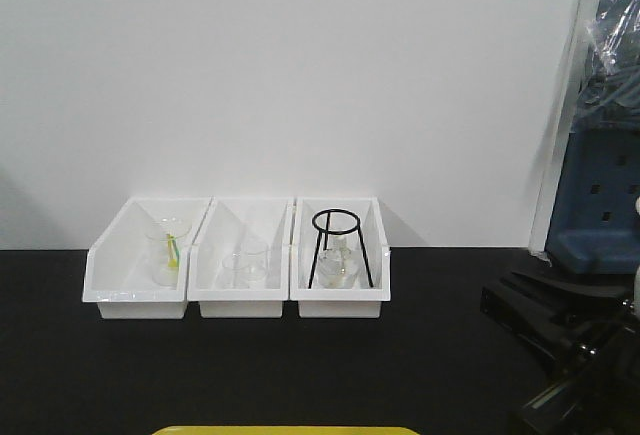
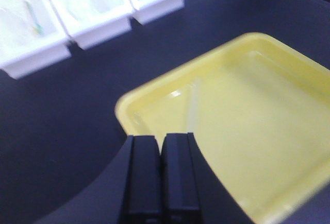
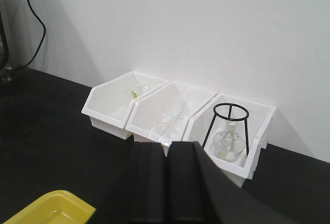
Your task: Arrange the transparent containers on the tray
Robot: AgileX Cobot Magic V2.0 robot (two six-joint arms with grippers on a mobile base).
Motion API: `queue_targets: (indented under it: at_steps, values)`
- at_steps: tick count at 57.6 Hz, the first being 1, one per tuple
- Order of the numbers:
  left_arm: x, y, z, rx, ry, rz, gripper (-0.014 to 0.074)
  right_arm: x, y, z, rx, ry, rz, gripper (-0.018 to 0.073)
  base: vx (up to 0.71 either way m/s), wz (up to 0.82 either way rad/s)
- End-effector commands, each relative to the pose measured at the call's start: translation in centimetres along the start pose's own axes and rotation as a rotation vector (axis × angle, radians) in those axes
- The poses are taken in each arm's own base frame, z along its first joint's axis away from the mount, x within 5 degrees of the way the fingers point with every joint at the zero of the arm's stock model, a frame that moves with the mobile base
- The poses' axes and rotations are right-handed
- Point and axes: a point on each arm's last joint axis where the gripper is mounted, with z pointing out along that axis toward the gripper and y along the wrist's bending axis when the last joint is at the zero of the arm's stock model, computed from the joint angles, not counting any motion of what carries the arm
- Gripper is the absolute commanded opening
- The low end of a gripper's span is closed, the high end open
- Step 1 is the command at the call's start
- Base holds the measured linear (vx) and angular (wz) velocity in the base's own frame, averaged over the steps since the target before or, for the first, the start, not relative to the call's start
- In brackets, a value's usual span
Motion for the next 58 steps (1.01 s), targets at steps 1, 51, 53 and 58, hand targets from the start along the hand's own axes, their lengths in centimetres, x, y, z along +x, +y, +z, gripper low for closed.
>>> queue_targets:
  at_steps: [1, 51, 53, 58]
  values:
    - [-1.2, 0.9, -0.5, -0.114, -0.193, 0.017, -0.0006, -1.3, 0.1, -0.4, -0.015, -0.053, 0.000, -0.0013, 0.00, 0.00]
    - [12.3, 1.3, 2.6, -0.346, -0.245, 0.009, -0.0006, -1.2, 0.1, -0.2, -0.017, -0.048, 0.001, -0.0013, 0.00, 0.00]
    - [12.3, 1.3, 2.6, -0.346, -0.245, 0.009, -0.0006, -1.2, 0.1, -0.2, -0.017, -0.048, 0.001, -0.0013, 0.00, 0.00]
    - [12.3, 1.3, 2.6, -0.346, -0.245, 0.009, -0.0006, -1.2, 0.1, -0.2, -0.017, -0.048, 0.001, -0.0013, 0.00, 0.00]
